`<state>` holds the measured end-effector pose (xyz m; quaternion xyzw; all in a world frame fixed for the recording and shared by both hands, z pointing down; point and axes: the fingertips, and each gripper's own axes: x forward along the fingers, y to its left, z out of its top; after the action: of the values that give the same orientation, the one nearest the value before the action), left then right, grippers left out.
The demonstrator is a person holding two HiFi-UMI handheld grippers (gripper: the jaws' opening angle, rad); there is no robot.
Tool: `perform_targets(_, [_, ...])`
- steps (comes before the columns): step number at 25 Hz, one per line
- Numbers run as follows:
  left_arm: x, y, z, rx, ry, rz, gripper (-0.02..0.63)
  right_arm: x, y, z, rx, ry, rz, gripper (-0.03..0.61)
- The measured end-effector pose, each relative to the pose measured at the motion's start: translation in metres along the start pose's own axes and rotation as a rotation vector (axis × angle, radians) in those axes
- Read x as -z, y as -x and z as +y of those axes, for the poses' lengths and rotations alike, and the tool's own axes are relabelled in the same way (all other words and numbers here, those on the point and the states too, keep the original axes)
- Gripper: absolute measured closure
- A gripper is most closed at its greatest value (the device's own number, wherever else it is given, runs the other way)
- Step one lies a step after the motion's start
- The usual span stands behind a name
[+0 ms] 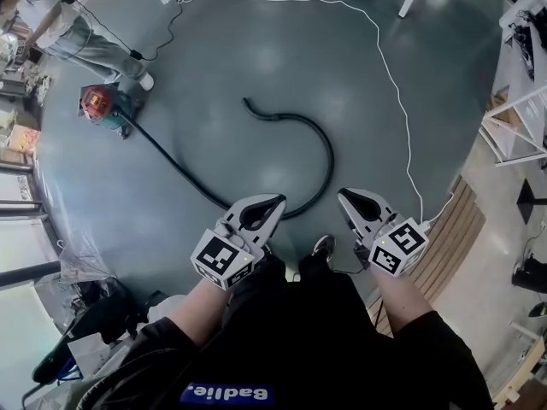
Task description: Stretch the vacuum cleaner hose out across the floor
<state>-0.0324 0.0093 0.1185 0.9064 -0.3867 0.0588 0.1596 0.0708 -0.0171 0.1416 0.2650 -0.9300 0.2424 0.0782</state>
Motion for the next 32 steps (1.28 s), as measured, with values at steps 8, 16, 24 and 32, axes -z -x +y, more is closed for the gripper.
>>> perform_targets(8, [0.028,0.031,0.048,0.076,-0.013,0.007,0.604,0.013,-0.055,0.006,0.156,-0.030,-0.022,0.574])
perform_targets(16, [0.062,0.021,0.071,0.068,0.009,0.059,0.604,0.026,-0.086,-0.016,0.157,-0.062,0.000,0.574])
perform_targets(24, [0.137,-0.058,0.071,0.042,0.020,0.127,0.604,0.072,-0.106,-0.112,0.091,-0.067,0.071,0.574])
perform_targets(32, [0.262,-0.120,0.113,0.074,0.042,0.176,0.604,0.149,-0.167,-0.207,0.107,-0.014,0.044,0.574])
